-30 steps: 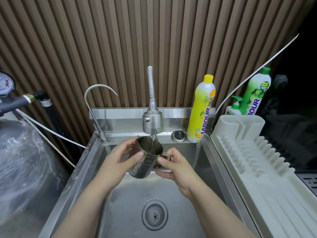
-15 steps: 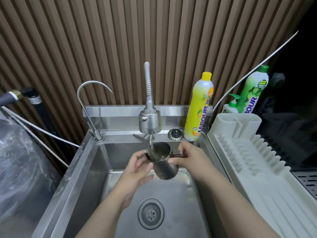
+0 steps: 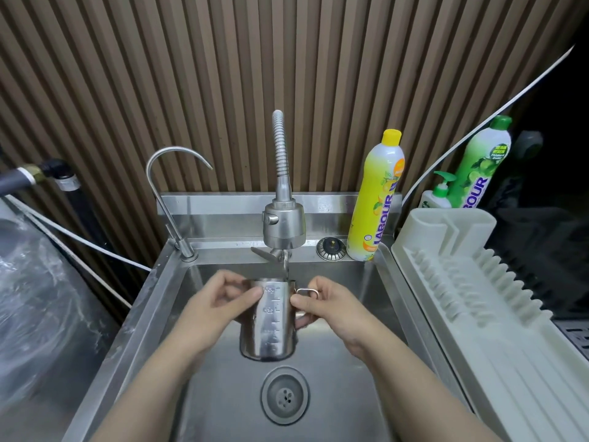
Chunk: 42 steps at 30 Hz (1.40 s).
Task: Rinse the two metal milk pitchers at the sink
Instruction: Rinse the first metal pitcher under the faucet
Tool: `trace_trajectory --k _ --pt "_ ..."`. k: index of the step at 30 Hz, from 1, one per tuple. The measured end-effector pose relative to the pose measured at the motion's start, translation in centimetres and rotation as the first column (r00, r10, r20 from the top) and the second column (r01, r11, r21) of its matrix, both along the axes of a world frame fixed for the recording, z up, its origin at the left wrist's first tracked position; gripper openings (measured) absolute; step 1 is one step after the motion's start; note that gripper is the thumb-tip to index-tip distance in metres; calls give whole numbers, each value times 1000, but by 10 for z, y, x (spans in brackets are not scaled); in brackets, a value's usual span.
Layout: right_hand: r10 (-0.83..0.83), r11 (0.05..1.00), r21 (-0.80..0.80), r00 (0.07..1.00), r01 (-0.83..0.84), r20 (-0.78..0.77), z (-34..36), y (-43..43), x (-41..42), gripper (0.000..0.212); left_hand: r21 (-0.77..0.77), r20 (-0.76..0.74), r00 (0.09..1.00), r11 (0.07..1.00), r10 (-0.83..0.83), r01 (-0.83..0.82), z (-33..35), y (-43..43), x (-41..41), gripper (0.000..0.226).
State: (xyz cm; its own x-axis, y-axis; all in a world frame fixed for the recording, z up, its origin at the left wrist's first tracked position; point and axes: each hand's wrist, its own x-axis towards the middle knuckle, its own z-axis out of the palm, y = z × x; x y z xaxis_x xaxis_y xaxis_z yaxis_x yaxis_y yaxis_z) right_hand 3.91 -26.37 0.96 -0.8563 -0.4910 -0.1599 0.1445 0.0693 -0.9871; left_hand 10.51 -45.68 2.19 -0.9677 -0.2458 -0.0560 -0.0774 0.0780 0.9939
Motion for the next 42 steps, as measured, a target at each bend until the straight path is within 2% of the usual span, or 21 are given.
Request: trace_trajectory --k 2,4,6,8,10,12,14,16,18,21,24,28,30,32,34,36,38,40,42 --pt "-6 990 143 998 15 -67 10 10 -5 39 130 69 997 991 -33 24 -10 13 5 34" --pt "4 958 284 985 45 -170 21 20 -8 44 205 128 988 977 -92 64 -21 25 8 37" --pt "48 890 446 954 93 -294 31 28 -10 45 245 130 982 964 -138 103 -26 33 8 42" --pt "45 846 505 921 171 -386 31 32 -10 43 250 97 984 960 -152 124 -27 38 4 40" --pt "-19 878 435 921 202 -390 24 31 -8 42 216 33 989 967 -141 131 -25 37 -4 39" --pt "-130 963 193 951 189 -282 12 26 -4 42 134 -39 991 982 -131 136 -20 30 -12 42" --pt "-181 983 -2 970 183 -165 -1 15 0 41 10 -93 985 989 -146 148 -11 19 -18 46" --pt "-163 980 -125 985 155 -57 -8 1 5 40 -89 -120 983 987 -142 132 0 6 -20 47" --pt "-126 971 -203 992 126 15 -12 -10 7 38 -147 -127 988 987 -88 69 9 -3 -19 44" --pt "-72 973 -214 995 84 63 -11 -15 5 36 -150 -96 995 988 24 -38 12 -7 -13 48" --pt "-27 996 -87 999 29 28 -3 -6 0 35 -65 -3 995 993 101 -101 5 -1 -2 57" --pt "15 982 190 994 6 -108 17 15 -6 41 120 110 993 992 37 -50 -10 20 10 47" --pt "43 933 357 973 42 -225 31 25 -8 44 204 148 988 979 -47 16 -17 32 13 43" --pt "86 845 522 936 113 -342 40 32 -7 45 242 146 983 968 -108 71 -19 40 12 47" --pt "67 813 548 905 195 -420 39 35 -5 44 235 102 988 968 -116 90 -19 43 6 46" --pt "-14 874 439 914 208 -406 31 32 -4 42 197 23 995 976 -96 89 -16 41 -1 45" --pt "-125 968 176 953 177 -275 19 26 -1 42 101 -54 995 991 -85 90 -10 32 -8 49" --pt "-155 987 -58 980 149 -122 4 16 0 42 -37 -106 990 995 -96 92 -2 21 -12 54" --pt "-118 977 -184 993 112 -24 -4 4 5 39 -164 -120 989 984 -83 63 6 11 -13 58"
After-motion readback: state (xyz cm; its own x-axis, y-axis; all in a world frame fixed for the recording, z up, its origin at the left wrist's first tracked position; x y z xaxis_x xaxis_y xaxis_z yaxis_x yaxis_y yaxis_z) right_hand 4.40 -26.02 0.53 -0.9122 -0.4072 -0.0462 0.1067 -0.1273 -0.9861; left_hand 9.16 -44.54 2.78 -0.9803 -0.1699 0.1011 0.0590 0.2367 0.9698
